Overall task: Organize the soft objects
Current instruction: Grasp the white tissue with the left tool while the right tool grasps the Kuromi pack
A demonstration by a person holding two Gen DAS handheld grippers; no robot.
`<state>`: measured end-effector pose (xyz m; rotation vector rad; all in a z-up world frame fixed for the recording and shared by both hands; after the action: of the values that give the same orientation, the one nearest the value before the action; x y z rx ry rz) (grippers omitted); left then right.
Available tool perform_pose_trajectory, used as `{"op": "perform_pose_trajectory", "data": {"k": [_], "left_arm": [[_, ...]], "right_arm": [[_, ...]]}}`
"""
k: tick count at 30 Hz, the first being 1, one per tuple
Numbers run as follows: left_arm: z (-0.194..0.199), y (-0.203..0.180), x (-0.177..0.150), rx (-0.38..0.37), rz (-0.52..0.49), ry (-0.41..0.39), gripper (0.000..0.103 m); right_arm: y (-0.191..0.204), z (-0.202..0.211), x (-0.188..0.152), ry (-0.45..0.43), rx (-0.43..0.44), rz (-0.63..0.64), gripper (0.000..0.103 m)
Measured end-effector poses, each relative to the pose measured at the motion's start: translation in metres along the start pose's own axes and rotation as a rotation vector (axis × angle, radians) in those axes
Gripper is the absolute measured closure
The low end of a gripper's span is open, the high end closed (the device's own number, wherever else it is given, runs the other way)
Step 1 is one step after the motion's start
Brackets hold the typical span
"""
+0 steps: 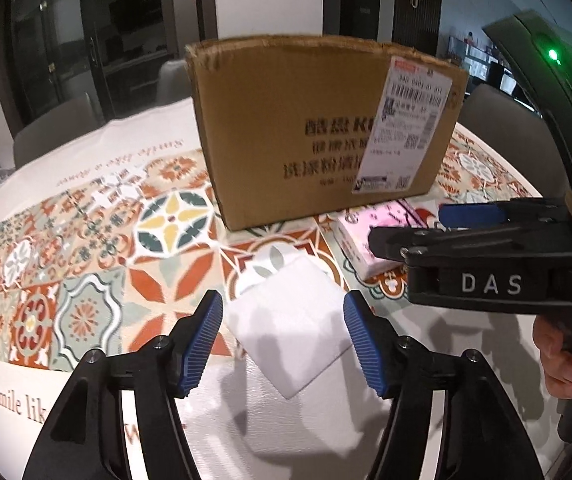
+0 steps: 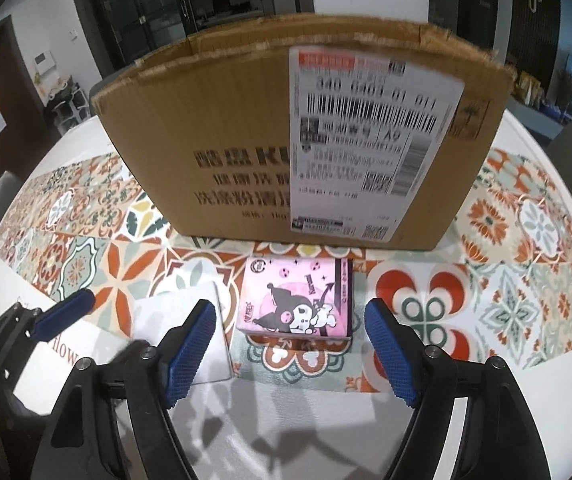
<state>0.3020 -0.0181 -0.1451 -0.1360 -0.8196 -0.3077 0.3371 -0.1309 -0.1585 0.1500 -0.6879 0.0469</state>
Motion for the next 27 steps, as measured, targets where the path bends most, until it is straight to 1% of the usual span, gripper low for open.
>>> {"op": "perform_pose_trajectory", "data": {"k": [2, 6, 12, 19, 27], "left_arm": [[-0.005, -0.002, -0.003, -0.009, 0.002, 0.016, 0.04], [-0.011, -0.002, -0.007, -0.001, -0.006, 0.026, 0.039], [-0.023, -0.005, -0.011, -0.013, -0.019, 0.049, 0.038], [-0.036, -0.005, -0.022, -0.015, -0.007, 0.091, 0.038], [-0.035, -0.005, -0.022, -0.019, -0.007, 0.064, 0.038]], "right_arm": [[-0.001, -0.009, -0.002, 0.03, -0.001, -0.005, 0.025], [0.0, -0.02, -0.006, 0.07, -0.014, 0.002, 0.025], [0.004, -0.035, -0.011, 0.117, -0.026, 0.013, 0.025], [0.005, -0.048, -0.013, 0.133, -0.041, 0.009, 0.025], [0.002, -0.054, -0.019, 0.129, -0.044, 0.015, 0.026]]}}
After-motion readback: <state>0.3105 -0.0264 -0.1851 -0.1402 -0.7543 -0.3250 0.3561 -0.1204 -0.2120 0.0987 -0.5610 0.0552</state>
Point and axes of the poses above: each gripper's, at about its wrist camera, not at the fingertips, and z roughly against the way its jaws point, y to its left, x to its top, the point moved 7 cm from there along -z, roughly the way its jaws point, and after that the axes turned 6 degrees about -y, right-handed, at the moved point
